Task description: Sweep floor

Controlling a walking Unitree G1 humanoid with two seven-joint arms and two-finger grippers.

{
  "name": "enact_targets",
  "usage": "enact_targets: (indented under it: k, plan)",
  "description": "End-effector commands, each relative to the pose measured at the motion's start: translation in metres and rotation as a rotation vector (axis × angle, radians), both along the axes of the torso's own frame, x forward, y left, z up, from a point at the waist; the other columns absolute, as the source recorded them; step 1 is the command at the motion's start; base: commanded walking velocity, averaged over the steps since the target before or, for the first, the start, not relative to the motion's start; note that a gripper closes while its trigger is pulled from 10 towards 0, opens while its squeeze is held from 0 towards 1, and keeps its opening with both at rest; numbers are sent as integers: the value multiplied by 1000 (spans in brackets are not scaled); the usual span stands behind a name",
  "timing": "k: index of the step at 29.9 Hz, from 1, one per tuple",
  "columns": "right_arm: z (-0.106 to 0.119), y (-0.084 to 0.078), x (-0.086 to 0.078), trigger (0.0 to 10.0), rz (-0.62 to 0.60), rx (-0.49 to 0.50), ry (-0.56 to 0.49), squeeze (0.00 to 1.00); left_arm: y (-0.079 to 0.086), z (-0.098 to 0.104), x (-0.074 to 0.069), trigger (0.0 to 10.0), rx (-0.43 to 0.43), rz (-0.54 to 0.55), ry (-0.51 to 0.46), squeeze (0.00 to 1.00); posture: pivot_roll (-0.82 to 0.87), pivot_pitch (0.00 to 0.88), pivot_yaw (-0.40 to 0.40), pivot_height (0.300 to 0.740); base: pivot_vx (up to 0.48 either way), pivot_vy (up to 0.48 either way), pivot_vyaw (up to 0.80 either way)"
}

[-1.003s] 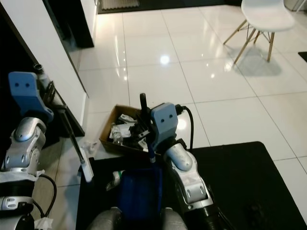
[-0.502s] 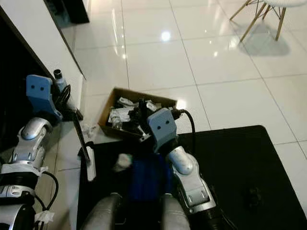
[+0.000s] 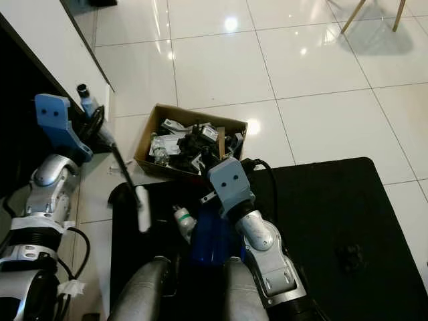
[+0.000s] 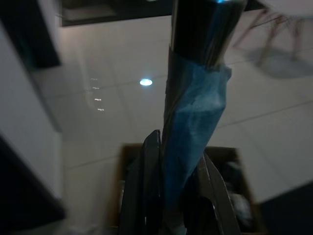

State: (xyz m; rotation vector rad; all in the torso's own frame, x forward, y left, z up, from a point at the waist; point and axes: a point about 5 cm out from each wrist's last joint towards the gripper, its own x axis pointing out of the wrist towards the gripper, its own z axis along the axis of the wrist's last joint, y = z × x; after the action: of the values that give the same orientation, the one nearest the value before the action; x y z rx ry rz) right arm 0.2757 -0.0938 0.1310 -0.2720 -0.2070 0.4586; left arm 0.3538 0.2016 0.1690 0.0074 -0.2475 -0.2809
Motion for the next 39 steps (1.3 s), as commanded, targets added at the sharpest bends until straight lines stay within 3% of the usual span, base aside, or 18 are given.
enact_targets:
  k: [1, 6, 13, 14, 16, 17, 22, 24, 25, 31, 35, 38, 39]
  plan:
    - [-9, 4, -3, 10000, 17, -13, 16, 0, -4, -11, -5, 10000, -37, -37, 33, 0, -10, 399, 74, 740, 0, 0, 0]
    - [-10, 9, 0, 10000, 63, -158, -85, 0, -10, -21, -16, 10000, -52, -99, 68, 0, 13, 411, 85, 740, 0, 0, 0]
    - [-16, 8, 4, 10000, 72, -173, -79, 0, -14, -21, -21, 10000, -75, -141, 75, 0, 27, 413, 89, 740, 0, 0, 0]
    - [-18, 9, 7, 10000, 79, -179, -81, 0, -21, -19, -24, 10000, -124, -188, 89, 0, 38, 411, 92, 740, 0, 0, 0]
    - [-19, 10, 7, 10000, 83, -180, -84, 0, -24, -18, -25, 10000, -143, -209, 94, 0, 38, 411, 92, 740, 0, 0, 0]
    - [-19, 12, 8, 10000, 103, -177, -100, 0, -34, -13, -29, 10000, -212, -265, 106, 0, 42, 405, 94, 740, 0, 0, 0]
    - [-19, 15, 8, 10000, 121, -175, -115, 0, -44, -8, -33, 10000, -273, -318, 116, 0, 44, 397, 95, 740, 0, 0, 0]
    - [-19, 15, 7, 10000, 131, -160, -127, 0, -57, 3, -39, 10000, -354, -386, 123, 0, 44, 389, 99, 740, 0, 0, 0]
    - [-19, 15, 7, 10000, 131, -160, -127, 0, -57, 3, -39, 10000, -354, -386, 123, 0, 44, 389, 99, 740, 0, 0, 0]
    - [-9, 14, 9, 10000, 144, -125, -189, 0, -62, 27, -49, 10000, -479, -456, 149, 0, 60, 374, 107, 740, 0, 0, 0]
    - [0, 14, 10, 10000, 139, -95, -238, 0, -63, 29, -53, 10000, -455, -475, 155, 0, 65, 366, 109, 740, 0, 0, 0]
    - [18, 16, 11, 10000, 137, -54, -316, 0, -61, 31, -55, 10000, -429, -472, 159, 0, 66, 352, 111, 740, 0, 0, 0]
    - [37, 17, 13, 10000, 144, -29, -397, 0, -56, 35, -53, 10000, -415, -450, 154, 0, 66, 340, 112, 740, 0, 0, 0]
